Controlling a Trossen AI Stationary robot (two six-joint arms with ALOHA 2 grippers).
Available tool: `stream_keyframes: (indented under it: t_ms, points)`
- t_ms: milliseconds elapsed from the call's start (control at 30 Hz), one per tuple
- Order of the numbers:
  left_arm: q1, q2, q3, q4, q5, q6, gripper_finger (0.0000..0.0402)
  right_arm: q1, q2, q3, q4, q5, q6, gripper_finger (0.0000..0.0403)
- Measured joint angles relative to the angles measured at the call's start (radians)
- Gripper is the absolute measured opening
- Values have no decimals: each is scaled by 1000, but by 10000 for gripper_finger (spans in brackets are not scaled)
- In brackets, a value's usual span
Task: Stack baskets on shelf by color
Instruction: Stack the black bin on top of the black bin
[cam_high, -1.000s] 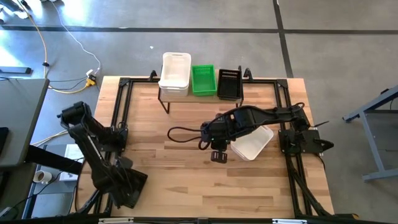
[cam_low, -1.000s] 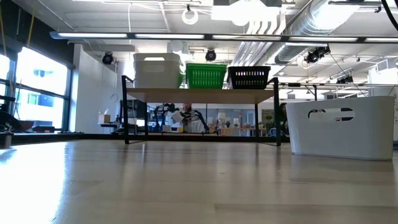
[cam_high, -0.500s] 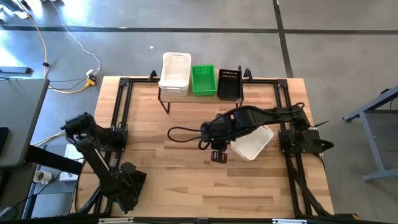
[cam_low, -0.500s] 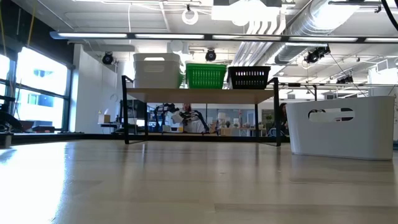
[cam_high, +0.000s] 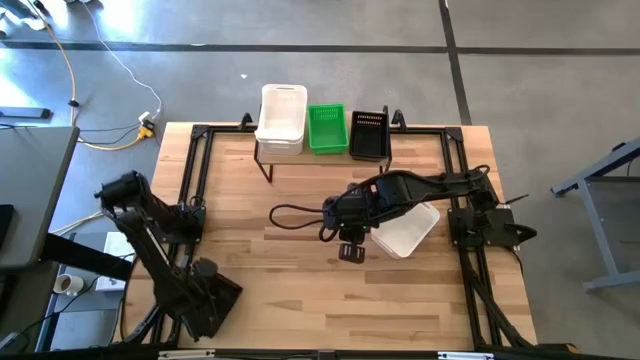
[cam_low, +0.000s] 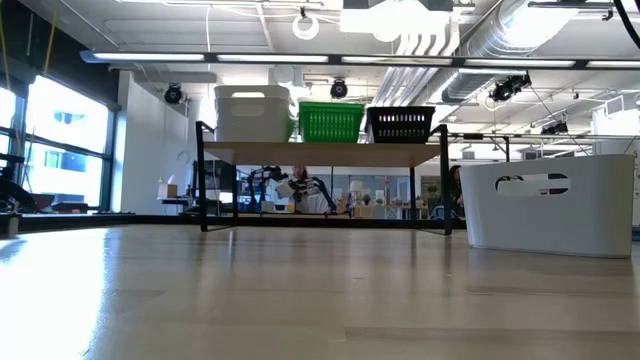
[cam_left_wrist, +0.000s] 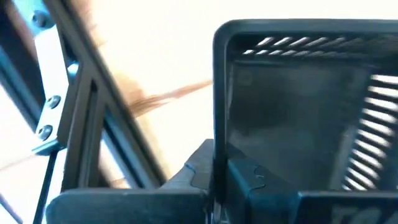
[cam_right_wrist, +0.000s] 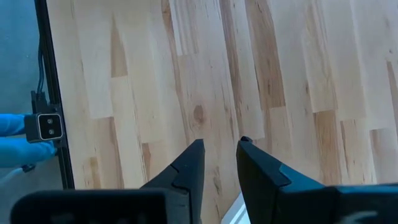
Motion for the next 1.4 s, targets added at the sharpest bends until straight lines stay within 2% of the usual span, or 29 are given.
stream_keyframes:
  t_ms: [267, 467, 633, 900, 1167, 1400]
  points:
    - [34, -130, 0, -3, -182, -45, 3, 1, 0, 0, 45, -1, -27, 79]
    - [128, -190, 0, -3, -373, -48, 2, 20, 0, 0, 132, -3, -180, 79]
    - [236, -210, 0, -2, -455, -46, 3, 32, 0, 0, 211, -8, -322, 79]
    - [442, -210, 43, -3, -443, 61, 1, 37, 0, 0, 336, -10, -514, 79]
    - [608, -210, 130, 6, -483, 169, 1, 37, 0, 0, 353, -11, -610, 79]
    - [716, -210, 161, 116, -514, 256, 1, 37, 0, 0, 352, -12, -683, 79]
